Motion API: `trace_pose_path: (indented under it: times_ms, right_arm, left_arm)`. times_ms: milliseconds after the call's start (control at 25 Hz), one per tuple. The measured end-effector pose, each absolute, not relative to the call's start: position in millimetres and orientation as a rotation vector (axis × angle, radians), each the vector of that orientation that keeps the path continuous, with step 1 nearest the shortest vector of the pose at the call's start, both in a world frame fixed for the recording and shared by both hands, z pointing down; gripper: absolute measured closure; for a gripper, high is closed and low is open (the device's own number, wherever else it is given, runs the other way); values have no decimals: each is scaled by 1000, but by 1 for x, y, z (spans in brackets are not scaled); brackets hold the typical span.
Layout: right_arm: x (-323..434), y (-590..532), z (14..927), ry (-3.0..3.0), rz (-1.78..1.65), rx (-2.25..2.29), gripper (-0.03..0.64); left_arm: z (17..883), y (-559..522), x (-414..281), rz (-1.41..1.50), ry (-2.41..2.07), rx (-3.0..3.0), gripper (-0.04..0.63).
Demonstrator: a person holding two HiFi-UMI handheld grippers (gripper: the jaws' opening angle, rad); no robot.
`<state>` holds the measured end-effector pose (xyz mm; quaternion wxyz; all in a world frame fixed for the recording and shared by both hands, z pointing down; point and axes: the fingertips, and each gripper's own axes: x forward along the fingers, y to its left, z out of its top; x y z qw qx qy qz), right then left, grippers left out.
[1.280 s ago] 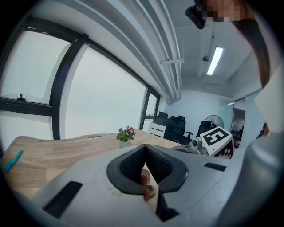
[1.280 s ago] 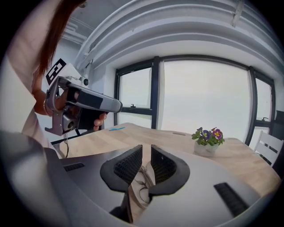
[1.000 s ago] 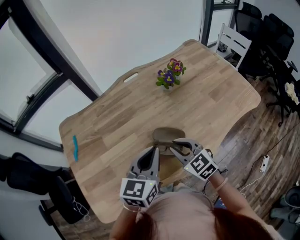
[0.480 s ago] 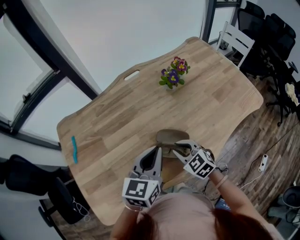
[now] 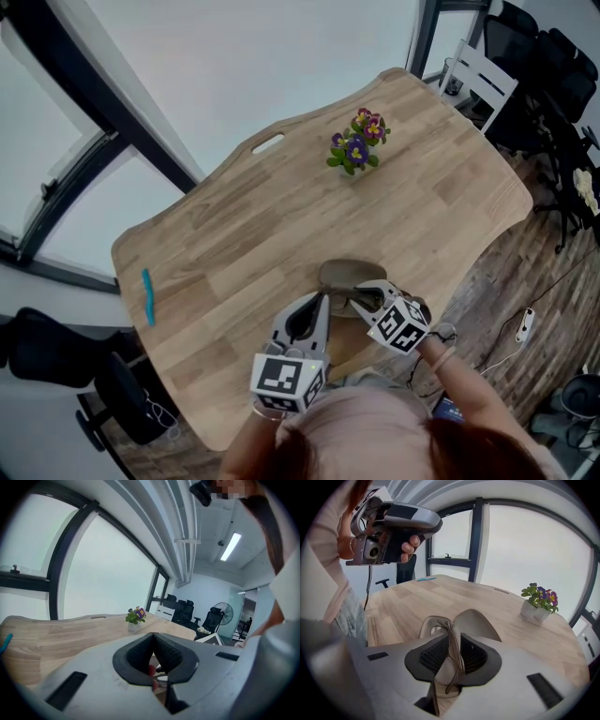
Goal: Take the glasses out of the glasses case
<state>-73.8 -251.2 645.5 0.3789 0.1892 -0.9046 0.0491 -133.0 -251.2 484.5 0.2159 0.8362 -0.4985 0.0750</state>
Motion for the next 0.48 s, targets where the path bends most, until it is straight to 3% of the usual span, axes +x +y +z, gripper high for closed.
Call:
trace_pose_path:
  times_ms: [480]
  right_arm:
    - [-76, -257, 672, -2229, 110, 423, 554]
  left_arm:
    - [500, -258, -143, 219, -1362, 2285, 595]
